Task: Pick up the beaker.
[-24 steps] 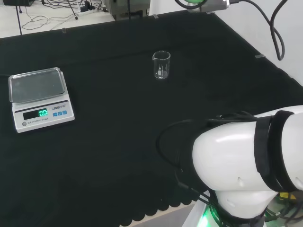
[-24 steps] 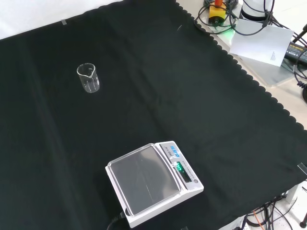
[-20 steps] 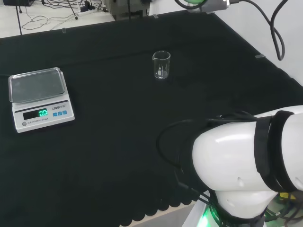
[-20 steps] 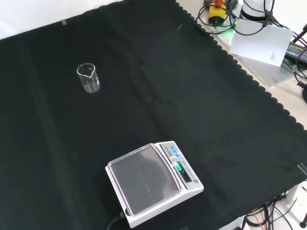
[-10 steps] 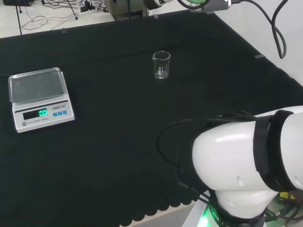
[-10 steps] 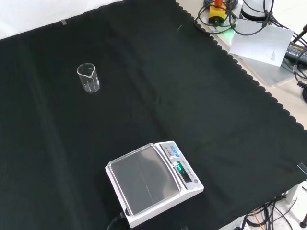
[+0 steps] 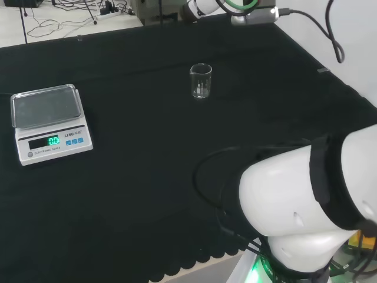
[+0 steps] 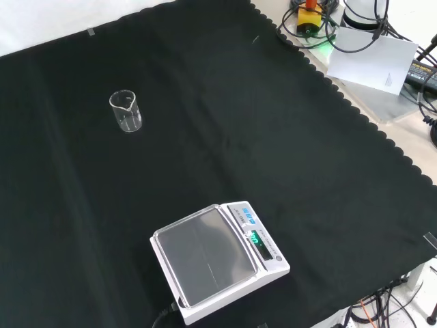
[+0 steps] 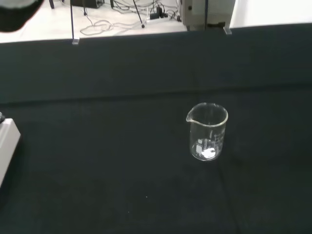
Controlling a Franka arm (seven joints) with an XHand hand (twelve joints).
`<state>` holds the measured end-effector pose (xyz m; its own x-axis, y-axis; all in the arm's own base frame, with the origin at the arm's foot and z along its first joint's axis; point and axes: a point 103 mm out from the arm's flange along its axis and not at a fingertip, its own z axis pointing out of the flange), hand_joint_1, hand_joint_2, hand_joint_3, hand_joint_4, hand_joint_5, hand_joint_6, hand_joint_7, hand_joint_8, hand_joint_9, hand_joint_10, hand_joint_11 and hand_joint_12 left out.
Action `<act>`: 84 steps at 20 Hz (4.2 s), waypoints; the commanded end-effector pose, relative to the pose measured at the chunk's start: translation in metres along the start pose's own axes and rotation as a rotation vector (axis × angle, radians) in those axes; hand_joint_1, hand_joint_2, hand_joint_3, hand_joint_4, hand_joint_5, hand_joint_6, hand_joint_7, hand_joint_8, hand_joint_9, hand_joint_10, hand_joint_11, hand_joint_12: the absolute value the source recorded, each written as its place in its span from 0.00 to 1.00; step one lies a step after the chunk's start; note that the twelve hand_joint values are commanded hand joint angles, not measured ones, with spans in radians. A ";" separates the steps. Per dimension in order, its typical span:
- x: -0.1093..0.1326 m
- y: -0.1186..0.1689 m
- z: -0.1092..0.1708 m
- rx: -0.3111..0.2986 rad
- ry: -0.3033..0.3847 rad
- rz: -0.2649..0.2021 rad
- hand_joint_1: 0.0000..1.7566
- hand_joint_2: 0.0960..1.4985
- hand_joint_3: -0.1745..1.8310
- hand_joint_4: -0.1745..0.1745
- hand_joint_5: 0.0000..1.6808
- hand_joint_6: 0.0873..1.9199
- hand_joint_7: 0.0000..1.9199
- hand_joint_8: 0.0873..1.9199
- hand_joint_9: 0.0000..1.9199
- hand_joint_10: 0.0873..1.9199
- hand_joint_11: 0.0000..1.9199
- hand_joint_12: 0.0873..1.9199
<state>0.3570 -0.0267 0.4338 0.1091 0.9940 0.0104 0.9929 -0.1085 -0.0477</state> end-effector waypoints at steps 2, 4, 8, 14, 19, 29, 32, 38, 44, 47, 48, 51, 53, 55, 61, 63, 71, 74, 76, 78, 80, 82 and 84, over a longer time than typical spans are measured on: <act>-0.033 0.086 0.060 0.036 0.042 0.022 0.36 0.44 0.21 0.47 0.09 0.00 0.08 0.34 0.08 0.41 0.00 0.58; -0.038 0.104 0.074 0.055 0.050 0.025 0.36 0.44 0.20 0.47 0.09 0.00 0.08 0.34 0.08 0.41 0.00 0.57; -0.044 0.137 0.106 0.089 0.084 0.029 0.36 0.44 0.20 0.47 0.09 0.00 0.08 0.34 0.07 0.41 0.00 0.56; -0.040 0.170 0.149 0.118 0.080 0.019 0.36 0.45 0.19 0.47 0.08 0.00 0.05 0.33 0.06 0.41 0.00 0.52; -0.046 0.195 0.169 0.127 0.076 0.008 0.36 0.45 0.19 0.47 0.08 0.00 0.03 0.33 0.05 0.41 0.00 0.49; -0.034 0.259 0.217 0.165 0.115 0.047 0.37 0.45 0.18 0.48 0.08 0.00 0.03 0.33 0.04 0.41 0.00 0.49; -0.032 0.271 0.235 0.191 0.138 0.059 0.37 0.45 0.18 0.48 0.07 0.00 0.03 0.33 0.04 0.41 0.00 0.49; -0.033 0.282 0.260 0.220 0.147 0.078 0.37 0.46 0.18 0.48 0.07 0.00 0.03 0.33 0.04 0.41 0.00 0.48; -0.043 0.275 0.285 0.264 0.161 0.102 0.37 0.46 0.18 0.48 0.07 0.00 0.03 0.33 0.04 0.41 0.00 0.46; -0.046 0.270 0.294 0.283 0.169 0.107 0.37 0.46 0.18 0.49 0.07 0.00 0.03 0.33 0.04 0.41 0.00 0.46; -0.046 0.269 0.296 0.288 0.168 0.110 0.37 0.46 0.18 0.49 0.07 0.00 0.03 0.33 0.04 0.41 0.00 0.46; -0.046 0.269 0.306 0.308 0.166 0.114 0.37 0.46 0.18 0.49 0.08 0.00 0.03 0.32 0.04 0.41 0.00 0.46; -0.045 0.268 0.316 0.324 0.160 0.112 0.37 0.46 0.18 0.49 0.08 0.00 0.03 0.32 0.04 0.41 0.00 0.46; -0.045 0.266 0.325 0.341 0.156 0.113 0.37 0.46 0.18 0.49 0.08 0.00 0.03 0.32 0.04 0.41 0.00 0.46; -0.043 0.266 0.344 0.372 0.149 0.134 0.39 0.46 0.17 0.51 0.10 0.00 0.04 0.33 0.06 0.41 0.00 0.52; -0.041 0.267 0.345 0.362 0.140 0.147 0.43 0.46 0.17 0.55 0.14 0.00 0.07 0.34 0.09 0.41 0.00 0.64; -0.036 0.267 0.343 0.250 0.107 0.198 0.65 0.39 0.49 0.46 0.30 0.62 0.32 0.63 0.41 0.49 0.42 0.61; -0.036 0.268 0.343 0.226 0.107 0.204 0.64 0.55 0.39 0.14 0.42 0.69 0.35 0.74 0.45 0.60 0.53 0.55; -0.036 0.268 0.342 0.217 0.108 0.208 0.64 0.63 0.33 0.21 0.45 0.69 0.39 0.76 0.46 0.63 0.58 0.51; -0.037 0.269 0.341 0.209 0.107 0.210 0.66 0.64 0.33 0.41 0.45 0.70 0.42 0.75 0.48 0.64 0.60 0.49; -0.036 0.268 0.341 0.201 0.105 0.214 0.67 0.63 0.35 0.45 0.45 0.70 0.43 0.75 0.49 0.65 0.62 0.48; -0.036 0.268 0.340 0.198 0.106 0.215 0.67 0.61 0.36 0.46 0.45 0.69 0.44 0.75 0.49 0.65 0.62 0.48; -0.036 0.268 0.339 0.197 0.106 0.215 0.67 0.61 0.37 0.46 0.46 0.69 0.44 0.76 0.50 0.65 0.63 0.48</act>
<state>0.6020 -0.0868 0.0771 0.3252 0.9421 0.0821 0.9175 -0.2932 -0.2688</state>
